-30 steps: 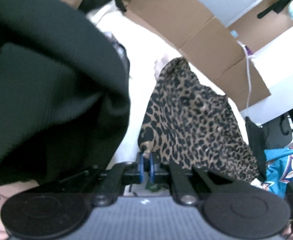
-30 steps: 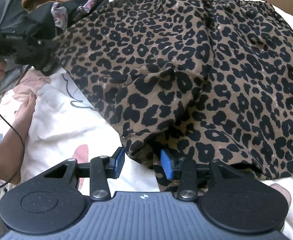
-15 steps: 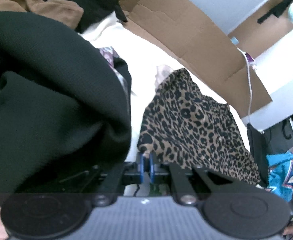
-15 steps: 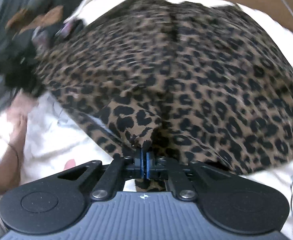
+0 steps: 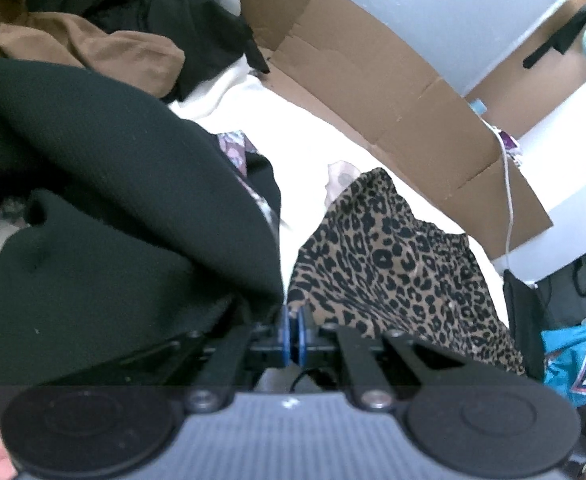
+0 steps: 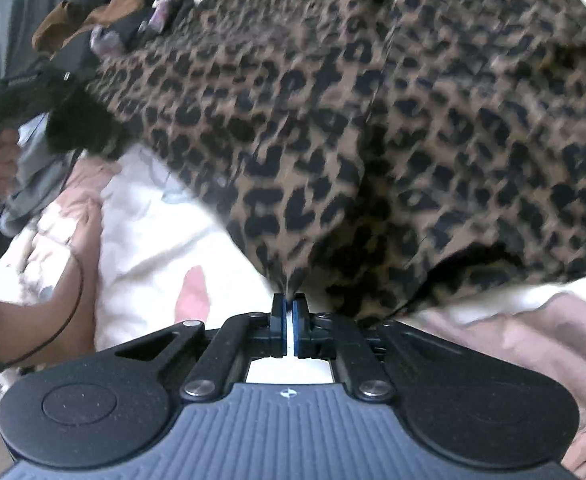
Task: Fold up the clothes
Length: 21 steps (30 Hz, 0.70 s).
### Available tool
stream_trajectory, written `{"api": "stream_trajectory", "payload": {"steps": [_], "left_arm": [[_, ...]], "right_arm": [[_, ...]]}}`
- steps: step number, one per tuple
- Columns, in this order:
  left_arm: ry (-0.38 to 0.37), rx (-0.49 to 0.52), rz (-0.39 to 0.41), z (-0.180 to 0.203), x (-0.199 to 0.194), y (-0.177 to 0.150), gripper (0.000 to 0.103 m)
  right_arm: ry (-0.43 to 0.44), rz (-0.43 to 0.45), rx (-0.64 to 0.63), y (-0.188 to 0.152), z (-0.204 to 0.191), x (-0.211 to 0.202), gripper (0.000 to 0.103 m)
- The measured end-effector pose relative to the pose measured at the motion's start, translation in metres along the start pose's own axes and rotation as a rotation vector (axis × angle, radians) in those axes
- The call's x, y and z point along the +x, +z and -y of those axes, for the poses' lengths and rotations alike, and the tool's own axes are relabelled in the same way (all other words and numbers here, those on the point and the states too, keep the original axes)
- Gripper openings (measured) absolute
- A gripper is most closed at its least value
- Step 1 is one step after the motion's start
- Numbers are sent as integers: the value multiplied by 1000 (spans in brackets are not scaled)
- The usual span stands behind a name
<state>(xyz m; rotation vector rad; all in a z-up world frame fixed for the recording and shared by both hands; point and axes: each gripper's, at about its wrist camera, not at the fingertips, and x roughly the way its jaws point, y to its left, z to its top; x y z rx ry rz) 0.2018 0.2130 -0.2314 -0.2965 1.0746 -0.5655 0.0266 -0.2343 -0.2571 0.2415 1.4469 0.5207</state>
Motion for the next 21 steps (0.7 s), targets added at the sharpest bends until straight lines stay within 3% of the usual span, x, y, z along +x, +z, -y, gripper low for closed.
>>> {"api": "stream_trajectory", "payload": {"steps": [2,5,7,9,14,17,18,21], "left_arm": [[11,-5,-6,-2,2,0,4],[30,-4,-20,-3,6,-3,4],[44,3,-31,-3,7,-5,5],[52,14,-47,-3,6,-6,7],[95,39,-74,-4,-2,-11,9],[102,15,-85,-9,-6,-15,9],[102,8,-88,-10,-6,-17,9],[94,-3,-105,-9,-2,-22,9]], "right_arm": [[31,-49,13,-7,0,10,3],[35,-41,2,-12,0,11,11],[36,4,12,-9,1,5,35],[9,57,6,-7,1,-4,45],[-98,124,-85,-1,-12,-13,45],[-208,162,-242,2,-33,-20,49],[-215,171,-260,4,-38,-20,54],[-236,196,-301,10,-49,-19,57]]}}
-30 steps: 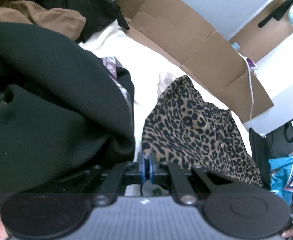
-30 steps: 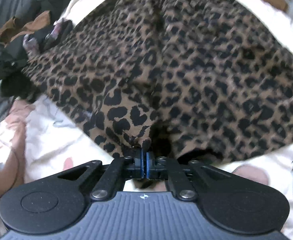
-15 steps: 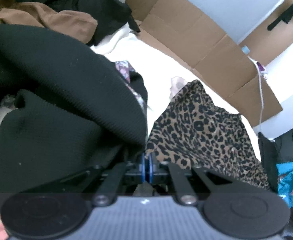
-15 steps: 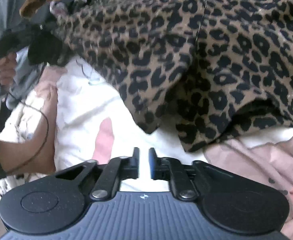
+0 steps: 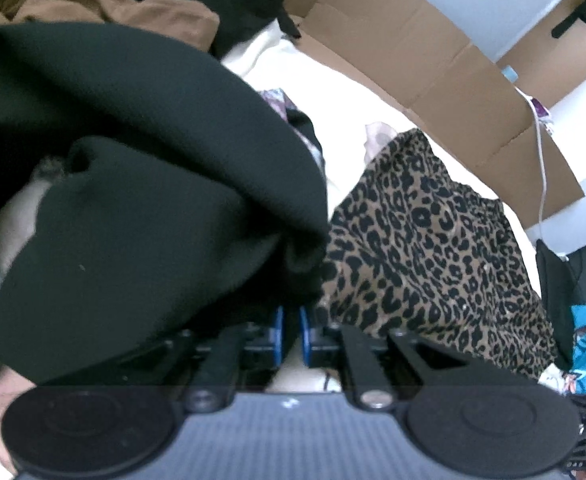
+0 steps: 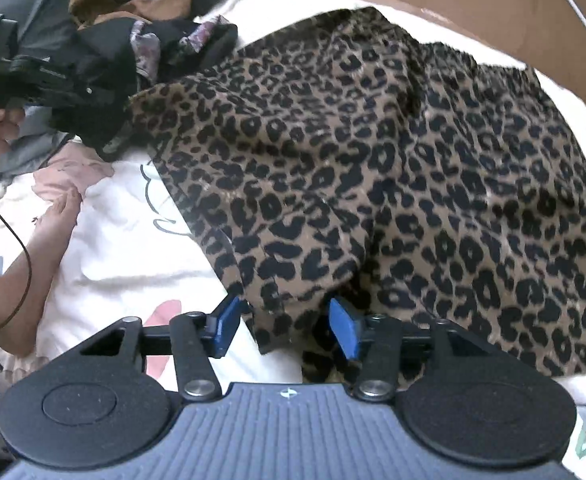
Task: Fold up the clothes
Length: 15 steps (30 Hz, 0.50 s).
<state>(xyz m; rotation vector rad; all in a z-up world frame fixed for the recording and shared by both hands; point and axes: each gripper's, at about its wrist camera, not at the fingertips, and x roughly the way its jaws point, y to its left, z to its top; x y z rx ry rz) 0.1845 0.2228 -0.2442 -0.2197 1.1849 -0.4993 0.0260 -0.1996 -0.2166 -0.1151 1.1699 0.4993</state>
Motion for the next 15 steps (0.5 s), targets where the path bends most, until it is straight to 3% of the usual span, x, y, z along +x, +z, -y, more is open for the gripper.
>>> {"api": "stream_trajectory", "payload": {"steps": [8,15], "left_arm": [[-49,38,-68,23,22,-12,9],[-105,61,-161,50,54,-29,12]], "right_arm": [[-52,91,-94,14,-16,-7,58],[-39,71,-163,14,-31,11,59]]}}
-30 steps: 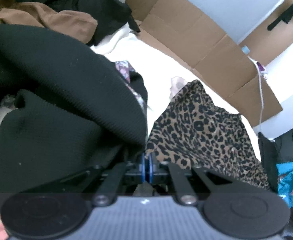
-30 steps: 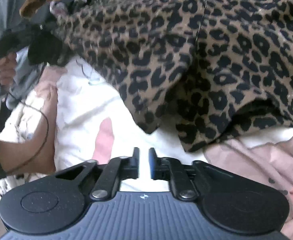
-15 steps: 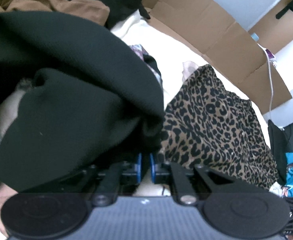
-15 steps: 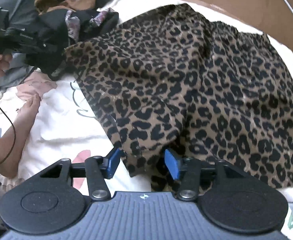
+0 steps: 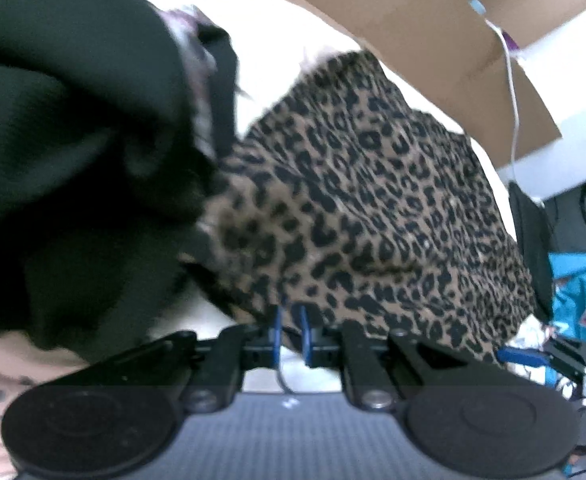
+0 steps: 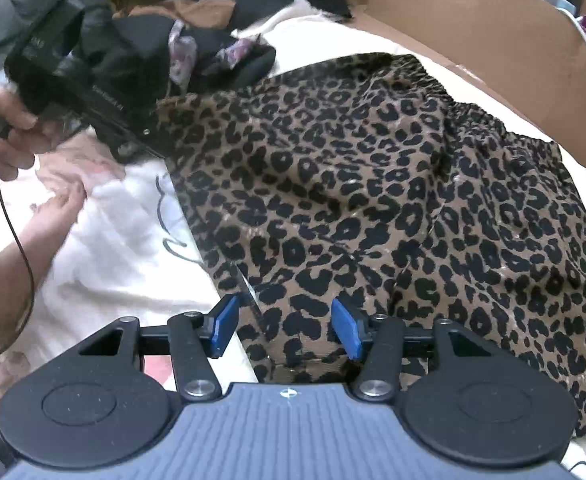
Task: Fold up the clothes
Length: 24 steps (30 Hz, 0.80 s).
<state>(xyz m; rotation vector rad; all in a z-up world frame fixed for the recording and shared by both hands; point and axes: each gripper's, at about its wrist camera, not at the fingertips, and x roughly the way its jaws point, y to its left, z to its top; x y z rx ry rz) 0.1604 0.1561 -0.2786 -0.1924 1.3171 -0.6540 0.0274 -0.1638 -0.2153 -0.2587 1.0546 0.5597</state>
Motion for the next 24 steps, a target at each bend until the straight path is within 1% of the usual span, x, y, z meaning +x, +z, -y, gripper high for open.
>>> {"api": "stream_trajectory", "payload": {"steps": [1,3,4,9,10,11,13,14,15,16,17,22,24], "left_arm": [[-6,2,-13,3,5,-1,14],[-3,1,-33,8,14,-5,26],[2,2,-41,10,17,-7,27],[-48,-54,-107,11,36,-15,31],[-59,-70,-111,10,38,-16,32],[-70,-85,-115,10,39,-16,34],[-101,-117,-126,10,42,-18,35],[-121,-133,-134,10,43,-19,35],[-138,-144,-142,10,44,-20,36],[-147,-152,-151,11,45,-22,36],[-156,-160,-159,12,46,-23,37],[-181,-203,-164,10,54,-26,38],[-199,-217,-151,12,55,-26,38]], "right_arm": [[-5,2,-12,0,-2,2,58],[-11,12,-37,-2,-4,4,58],[-10,21,-49,-2,-5,4,58],[-3,20,-82,-7,-6,11,57],[-1,14,-89,-8,-6,13,54],[1,8,-96,-10,-7,14,49],[19,-17,-103,-13,-7,18,21],[37,-35,-99,-14,-6,19,16],[46,-44,-95,-15,-6,20,5],[50,-48,-94,-17,-6,20,2],[54,-49,-91,-18,-5,19,2],[71,-48,-58,-19,0,13,0],[74,-55,-44,-19,3,10,0]]}}
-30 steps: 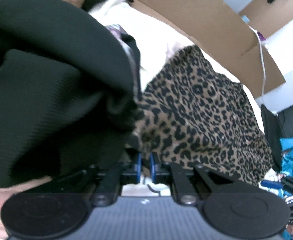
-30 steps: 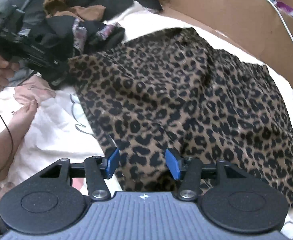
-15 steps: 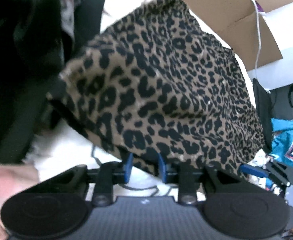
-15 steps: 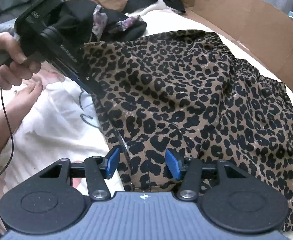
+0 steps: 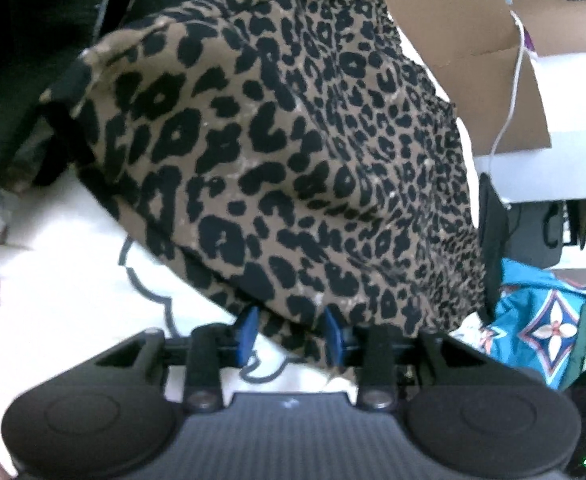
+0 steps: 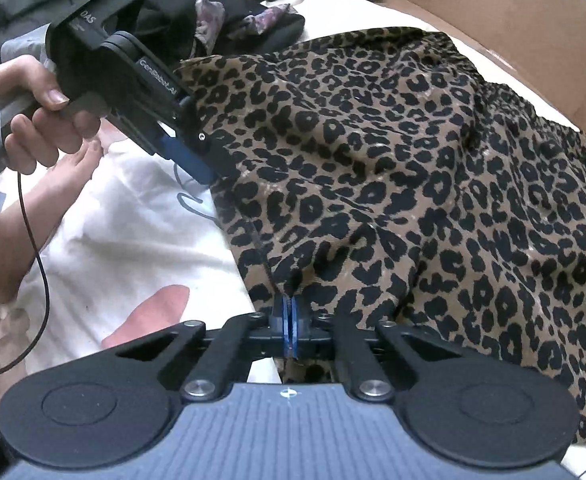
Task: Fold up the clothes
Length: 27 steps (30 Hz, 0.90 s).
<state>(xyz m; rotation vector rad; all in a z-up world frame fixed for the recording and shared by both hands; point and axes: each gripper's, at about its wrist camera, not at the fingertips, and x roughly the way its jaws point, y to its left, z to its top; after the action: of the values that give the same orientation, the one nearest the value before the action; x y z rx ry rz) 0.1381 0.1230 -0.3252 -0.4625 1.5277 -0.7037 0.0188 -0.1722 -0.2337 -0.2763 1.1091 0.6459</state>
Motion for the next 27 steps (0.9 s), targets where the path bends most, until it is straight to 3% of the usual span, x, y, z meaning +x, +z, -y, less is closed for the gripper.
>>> {"api": "stream_trajectory", "payload": {"steps": [7,10,11,14,19,24,27], "left_arm": [[-48,-73,26,-6,3,2,37],[-48,-97,23,-10,6,1,32],[-45,-96,23,-10,6,1,28],[12,-72,30,-10,6,1,1],[77,-52,42,-8,1,-1,0],[93,-35,29,-8,4,-3,0],[101,-12,23,-5,5,-4,0]], "right_arm": [[22,-30,38,-6,4,-4,0],[37,-30,58,-3,7,-5,0],[38,-31,53,-2,7,-5,0],[47,-38,43,-1,5,-3,0],[95,-65,55,-2,4,5,0],[131,-113,56,-9,-1,13,0],[158,-92,67,-5,0,5,0]]}}
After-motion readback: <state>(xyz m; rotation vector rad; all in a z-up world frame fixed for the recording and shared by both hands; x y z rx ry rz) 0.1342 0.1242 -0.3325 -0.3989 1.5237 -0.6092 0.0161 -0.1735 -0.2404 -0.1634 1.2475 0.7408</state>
